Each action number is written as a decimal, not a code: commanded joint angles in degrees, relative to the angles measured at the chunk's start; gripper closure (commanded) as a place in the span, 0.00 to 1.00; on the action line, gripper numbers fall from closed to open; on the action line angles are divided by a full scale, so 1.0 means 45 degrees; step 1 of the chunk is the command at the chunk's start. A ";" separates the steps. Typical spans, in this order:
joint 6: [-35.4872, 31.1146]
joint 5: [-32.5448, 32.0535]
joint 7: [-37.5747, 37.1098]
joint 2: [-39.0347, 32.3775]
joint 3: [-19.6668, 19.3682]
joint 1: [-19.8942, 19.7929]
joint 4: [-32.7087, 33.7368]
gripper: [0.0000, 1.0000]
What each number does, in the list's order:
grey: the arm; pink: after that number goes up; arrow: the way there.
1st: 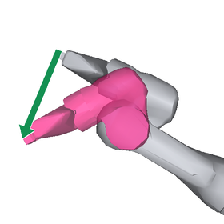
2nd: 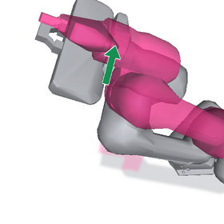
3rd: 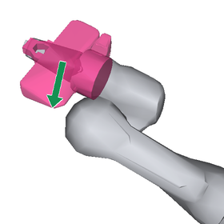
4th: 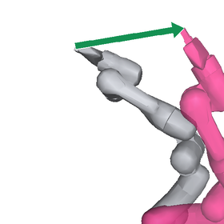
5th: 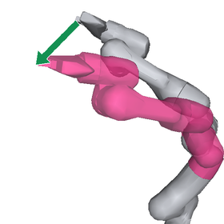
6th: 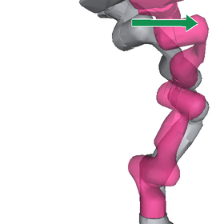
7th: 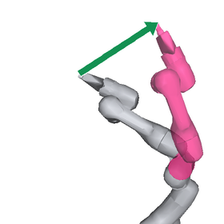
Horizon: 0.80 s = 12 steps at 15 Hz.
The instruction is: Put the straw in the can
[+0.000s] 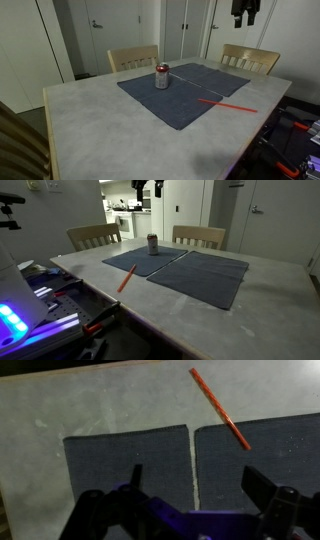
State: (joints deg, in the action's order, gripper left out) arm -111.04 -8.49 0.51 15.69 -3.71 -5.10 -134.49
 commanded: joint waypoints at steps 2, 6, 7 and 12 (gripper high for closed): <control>-0.0117 -0.0007 0.0238 -0.0355 -0.0068 0.0054 0.0239 0.00; -0.0294 -0.0091 0.0463 -0.0644 -0.0052 0.0115 0.0275 0.00; -0.0346 -0.0094 0.0551 -0.0758 -0.0048 0.0142 0.0309 0.00; -0.0871 -0.0072 0.1223 -0.1419 -0.0065 0.0252 0.0460 0.00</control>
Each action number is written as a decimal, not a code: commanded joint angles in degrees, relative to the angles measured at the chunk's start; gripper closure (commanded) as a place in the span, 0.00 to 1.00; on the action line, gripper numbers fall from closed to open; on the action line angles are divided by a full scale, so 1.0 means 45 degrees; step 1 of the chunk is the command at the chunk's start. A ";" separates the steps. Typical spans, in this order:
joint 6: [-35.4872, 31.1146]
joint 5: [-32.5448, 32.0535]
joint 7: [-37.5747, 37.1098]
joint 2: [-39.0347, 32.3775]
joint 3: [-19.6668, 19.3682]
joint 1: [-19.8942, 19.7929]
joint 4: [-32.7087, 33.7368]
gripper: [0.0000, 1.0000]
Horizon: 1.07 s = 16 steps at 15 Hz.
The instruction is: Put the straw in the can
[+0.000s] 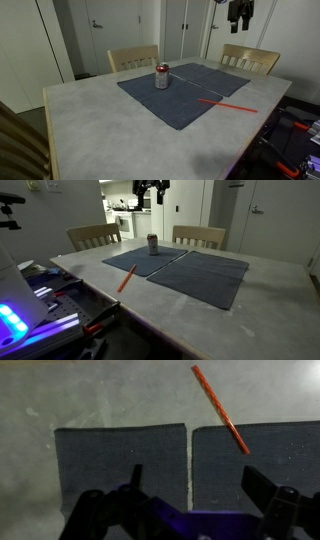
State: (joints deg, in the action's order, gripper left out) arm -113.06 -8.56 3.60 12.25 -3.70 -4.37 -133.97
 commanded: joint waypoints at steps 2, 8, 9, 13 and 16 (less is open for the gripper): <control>-0.0742 0.0065 0.0886 -0.0865 -0.0074 0.0137 0.0361 0.00; -0.1379 0.0677 0.1632 -0.1530 0.0084 0.0496 0.0250 0.00; -0.1356 0.0800 0.1757 -0.1640 0.0116 0.0570 0.0276 0.00; -0.1082 0.0816 0.1633 -0.1576 0.0194 0.0692 0.0127 0.00; -0.1081 0.0821 0.1605 -0.1632 0.0207 0.0719 0.0126 0.00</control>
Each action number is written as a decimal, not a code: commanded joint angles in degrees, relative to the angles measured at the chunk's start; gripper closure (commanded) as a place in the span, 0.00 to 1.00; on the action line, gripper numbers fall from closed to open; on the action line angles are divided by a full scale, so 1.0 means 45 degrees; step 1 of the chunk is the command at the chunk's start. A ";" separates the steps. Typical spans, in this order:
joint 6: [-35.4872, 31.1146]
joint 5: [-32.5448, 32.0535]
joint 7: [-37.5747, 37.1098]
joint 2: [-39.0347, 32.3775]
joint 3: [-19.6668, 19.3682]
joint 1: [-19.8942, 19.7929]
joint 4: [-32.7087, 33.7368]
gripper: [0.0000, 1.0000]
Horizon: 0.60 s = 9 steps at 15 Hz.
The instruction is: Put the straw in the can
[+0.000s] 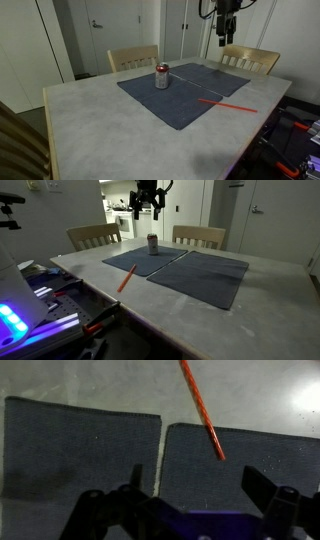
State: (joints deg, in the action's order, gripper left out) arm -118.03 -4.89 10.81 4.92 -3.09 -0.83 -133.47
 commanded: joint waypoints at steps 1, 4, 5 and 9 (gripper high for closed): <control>0.0023 0.0007 0.0002 0.0012 0.0067 -0.0069 0.0017 0.00; -0.0465 0.0033 0.0015 0.0037 0.0157 0.0031 -0.0262 0.00; -0.0659 0.0044 0.0050 0.0067 0.0196 0.0082 -0.0394 0.00; -0.2128 0.0222 0.0218 0.0199 0.0433 0.0302 -0.1221 0.00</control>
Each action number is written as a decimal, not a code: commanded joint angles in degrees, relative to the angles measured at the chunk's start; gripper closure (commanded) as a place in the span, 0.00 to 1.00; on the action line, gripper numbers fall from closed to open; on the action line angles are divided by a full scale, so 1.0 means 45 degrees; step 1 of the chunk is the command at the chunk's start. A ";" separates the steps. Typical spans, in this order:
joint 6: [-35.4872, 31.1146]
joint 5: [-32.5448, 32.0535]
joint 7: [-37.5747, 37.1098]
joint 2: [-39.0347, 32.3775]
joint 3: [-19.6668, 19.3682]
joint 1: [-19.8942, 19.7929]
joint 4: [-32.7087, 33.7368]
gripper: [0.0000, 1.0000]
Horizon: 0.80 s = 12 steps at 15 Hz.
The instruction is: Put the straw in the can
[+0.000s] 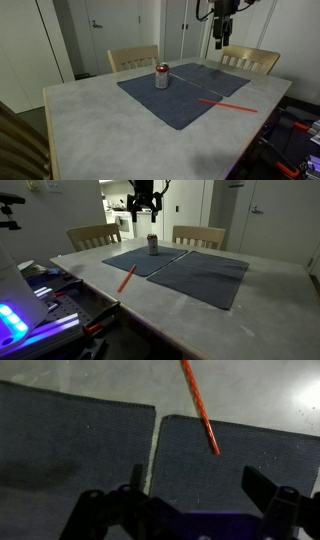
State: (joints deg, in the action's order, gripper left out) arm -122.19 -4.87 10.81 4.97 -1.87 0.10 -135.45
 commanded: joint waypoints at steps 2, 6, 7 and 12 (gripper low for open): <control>-0.2080 0.0474 0.0390 0.0221 0.0224 0.0204 -0.1235 0.00; -0.3906 0.1529 0.1067 0.0186 0.0199 0.0365 -0.2118 0.00; -0.4347 0.1812 0.1366 0.0160 0.0188 0.0396 -0.2320 0.00; -0.5644 0.3096 0.2867 -0.0070 0.0211 0.0604 -0.2990 0.00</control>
State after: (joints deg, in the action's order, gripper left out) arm -143.97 6.37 19.84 4.98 -0.93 2.21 -146.77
